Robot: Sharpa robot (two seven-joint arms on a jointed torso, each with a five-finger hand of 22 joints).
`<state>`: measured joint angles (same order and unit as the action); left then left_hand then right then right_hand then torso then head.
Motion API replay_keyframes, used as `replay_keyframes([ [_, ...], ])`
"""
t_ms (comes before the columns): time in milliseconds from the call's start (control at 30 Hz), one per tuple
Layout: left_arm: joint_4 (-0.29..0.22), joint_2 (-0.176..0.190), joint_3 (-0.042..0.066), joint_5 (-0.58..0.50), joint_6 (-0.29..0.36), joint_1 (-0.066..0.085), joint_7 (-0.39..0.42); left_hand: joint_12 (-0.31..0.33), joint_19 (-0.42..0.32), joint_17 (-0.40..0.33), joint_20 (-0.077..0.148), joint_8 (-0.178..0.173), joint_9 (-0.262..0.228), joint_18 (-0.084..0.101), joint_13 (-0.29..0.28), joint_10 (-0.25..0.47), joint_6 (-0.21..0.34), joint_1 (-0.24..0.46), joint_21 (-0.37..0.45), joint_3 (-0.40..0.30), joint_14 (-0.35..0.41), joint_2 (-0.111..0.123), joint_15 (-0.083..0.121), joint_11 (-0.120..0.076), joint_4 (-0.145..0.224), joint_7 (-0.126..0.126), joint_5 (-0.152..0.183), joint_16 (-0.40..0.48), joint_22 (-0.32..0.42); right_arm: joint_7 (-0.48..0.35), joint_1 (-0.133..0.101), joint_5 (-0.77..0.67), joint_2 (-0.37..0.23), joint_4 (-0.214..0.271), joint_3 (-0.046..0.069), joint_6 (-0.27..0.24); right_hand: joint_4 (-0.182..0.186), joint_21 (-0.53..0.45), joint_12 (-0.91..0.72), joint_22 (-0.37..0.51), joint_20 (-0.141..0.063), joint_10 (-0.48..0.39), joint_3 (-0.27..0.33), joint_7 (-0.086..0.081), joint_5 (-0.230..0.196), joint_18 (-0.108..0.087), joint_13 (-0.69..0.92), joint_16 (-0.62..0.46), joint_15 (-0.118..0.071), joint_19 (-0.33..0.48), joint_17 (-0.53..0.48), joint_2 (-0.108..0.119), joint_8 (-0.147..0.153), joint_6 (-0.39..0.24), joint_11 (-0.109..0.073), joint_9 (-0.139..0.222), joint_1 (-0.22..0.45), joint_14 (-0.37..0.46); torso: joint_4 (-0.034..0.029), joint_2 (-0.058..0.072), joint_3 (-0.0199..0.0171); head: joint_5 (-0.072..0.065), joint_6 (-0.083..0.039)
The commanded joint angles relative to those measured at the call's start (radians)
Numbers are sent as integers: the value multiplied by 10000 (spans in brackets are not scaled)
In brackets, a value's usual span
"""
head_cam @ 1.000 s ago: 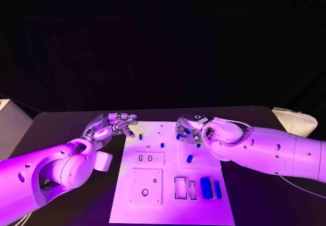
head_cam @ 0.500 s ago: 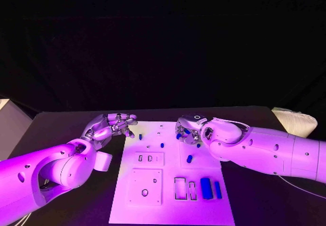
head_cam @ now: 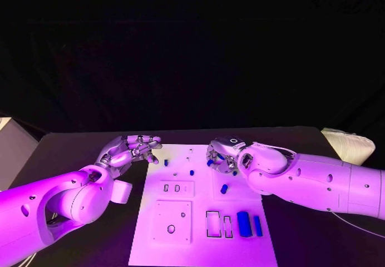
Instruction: Assemble the parts on the task board
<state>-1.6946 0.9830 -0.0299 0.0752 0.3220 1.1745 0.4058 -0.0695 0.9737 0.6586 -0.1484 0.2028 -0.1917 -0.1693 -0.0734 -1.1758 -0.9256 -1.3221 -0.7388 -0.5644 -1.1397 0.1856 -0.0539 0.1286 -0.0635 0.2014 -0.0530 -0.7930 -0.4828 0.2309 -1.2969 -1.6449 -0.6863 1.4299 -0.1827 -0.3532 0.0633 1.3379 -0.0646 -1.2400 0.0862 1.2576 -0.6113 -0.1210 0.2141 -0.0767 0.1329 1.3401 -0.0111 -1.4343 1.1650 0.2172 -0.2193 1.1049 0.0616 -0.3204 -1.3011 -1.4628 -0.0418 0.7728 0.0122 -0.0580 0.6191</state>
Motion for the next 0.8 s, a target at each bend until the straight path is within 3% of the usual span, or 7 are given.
replay_keyframes([
  [33,-8,5,10,15,-173,23,38,40,-82,9,9,-39,-12,-101,-15,66,66,57,-56,-69,77,1,2,5,8,-6,-13,-35,-16,419,-50,6,13,96,36,-501,47,52,-28,-8,-8,58,-10,-3,-45,102,8,51,-70,-41,10,-110,-43,49,-4,-76,-22,-343,1,11,8,7,-23],
  [467,-20,1,10,15,-179,24,37,35,-109,4,6,-40,-17,-104,-18,73,68,31,-88,-93,94,-5,2,5,35,-7,-15,-44,-42,1025,-151,-221,649,-283,108,-979,89,136,-14,-134,-20,88,25,11,-71,125,6,103,-82,-85,66,-85,-70,30,-15,-124,52,-359,-17,32,15,36,-13],
  [800,-45,-33,11,16,-191,32,26,35,-109,4,6,-40,-17,-104,-18,73,68,31,-88,-93,94,-5,2,5,35,-7,-15,-44,-42,1277,-187,-288,1381,-962,134,-1159,90,128,-5,-123,-23,84,18,14,-67,122,3,108,-85,-79,63,-88,-73,17,-20,-136,50,-359,-58,71,41,26,9],
])
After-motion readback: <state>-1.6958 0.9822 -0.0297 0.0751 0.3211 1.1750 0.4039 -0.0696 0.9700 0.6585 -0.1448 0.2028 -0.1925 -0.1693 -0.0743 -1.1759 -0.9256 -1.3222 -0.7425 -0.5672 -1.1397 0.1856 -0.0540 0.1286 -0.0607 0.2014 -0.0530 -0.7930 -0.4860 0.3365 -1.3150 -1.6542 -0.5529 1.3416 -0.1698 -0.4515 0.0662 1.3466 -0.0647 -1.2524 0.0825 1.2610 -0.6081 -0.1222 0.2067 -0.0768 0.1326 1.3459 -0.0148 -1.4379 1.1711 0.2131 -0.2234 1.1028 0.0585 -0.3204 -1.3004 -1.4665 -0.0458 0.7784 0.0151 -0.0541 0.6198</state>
